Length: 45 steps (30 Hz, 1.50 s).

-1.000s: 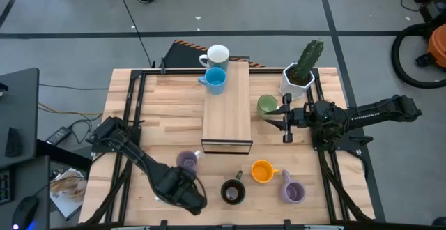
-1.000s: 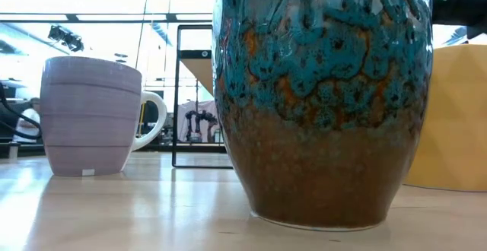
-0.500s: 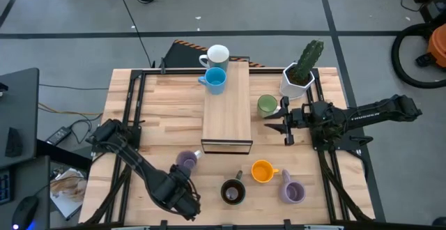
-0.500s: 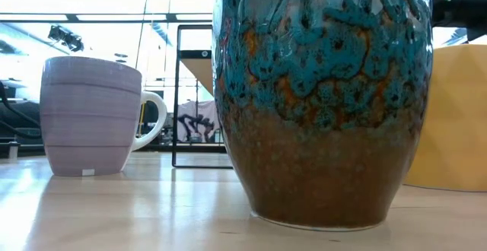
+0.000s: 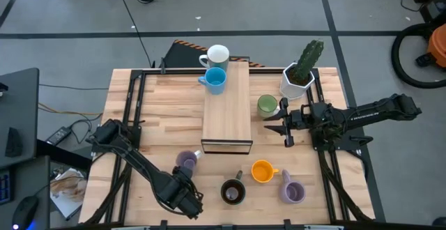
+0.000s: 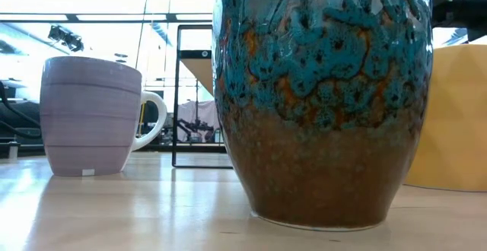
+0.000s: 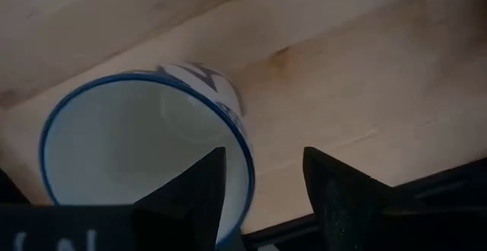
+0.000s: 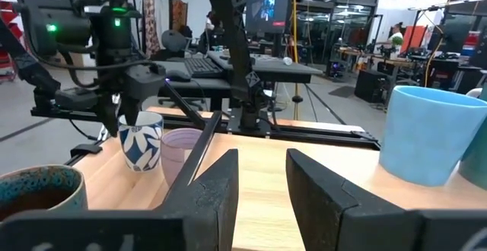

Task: Place coffee mugs
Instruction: Put the blue patterned mug on the shelf

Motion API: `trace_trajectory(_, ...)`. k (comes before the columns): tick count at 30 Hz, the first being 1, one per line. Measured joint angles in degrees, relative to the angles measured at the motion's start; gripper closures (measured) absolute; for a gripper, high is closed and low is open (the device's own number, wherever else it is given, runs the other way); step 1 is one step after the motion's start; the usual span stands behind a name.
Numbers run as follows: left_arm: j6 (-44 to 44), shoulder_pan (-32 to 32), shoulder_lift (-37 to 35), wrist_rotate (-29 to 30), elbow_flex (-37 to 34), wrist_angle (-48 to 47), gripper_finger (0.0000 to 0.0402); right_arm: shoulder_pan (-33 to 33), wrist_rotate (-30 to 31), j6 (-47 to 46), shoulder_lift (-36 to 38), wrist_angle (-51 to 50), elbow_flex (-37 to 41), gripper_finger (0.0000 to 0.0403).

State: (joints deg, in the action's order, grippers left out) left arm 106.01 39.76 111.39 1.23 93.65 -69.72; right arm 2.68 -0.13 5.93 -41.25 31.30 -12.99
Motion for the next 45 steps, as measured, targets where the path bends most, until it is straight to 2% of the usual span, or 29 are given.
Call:
trace_trajectory(6, -1.3, -0.5, 0.0, -0.9, -1.9, 0.1, 0.0257, 0.0, 0.0, 0.0, 0.0, 0.3, 0.0, 0.0286)
trace_trajectory(18, -7.7, -0.4, 0.0, -1.6, -2.3, -0.2, 0.0378, 0.0, 0.0, -0.1, 0.0, 0.2, 0.0, 0.0286)
trace_trajectory(25, -12.5, -0.5, 0.0, -4.3, -1.7, 0.0, 0.0379, 0.0, 0.0, -0.2, 0.0, 0.0, 0.0, 0.0286)
trace_trajectory(31, -20.7, -2.3, -0.3, -6.7, 6.6, -4.6, 0.0376, 0.0, 0.0, -0.2, 0.0, 0.1, 0.0, 0.0286)
trace_trajectory(34, -25.7, -3.4, -0.4, -4.6, 13.1, -7.7, 0.0376, 0.0, 0.0, -0.2, 0.0, 0.2, 0.0, 0.0286)
trace_trajectory(41, -39.2, -4.9, -0.4, 1.4, 26.9, -7.9, 0.0374, 0.0, 0.0, -0.2, 0.0, -0.1, 0.0, 0.0286)
trace_trajectory(45, -48.3, -6.0, -0.4, 7.0, 32.7, -8.9, 0.0374, 0.0, 0.0, -0.2, 0.0, -0.2, 0.0, 0.0286)
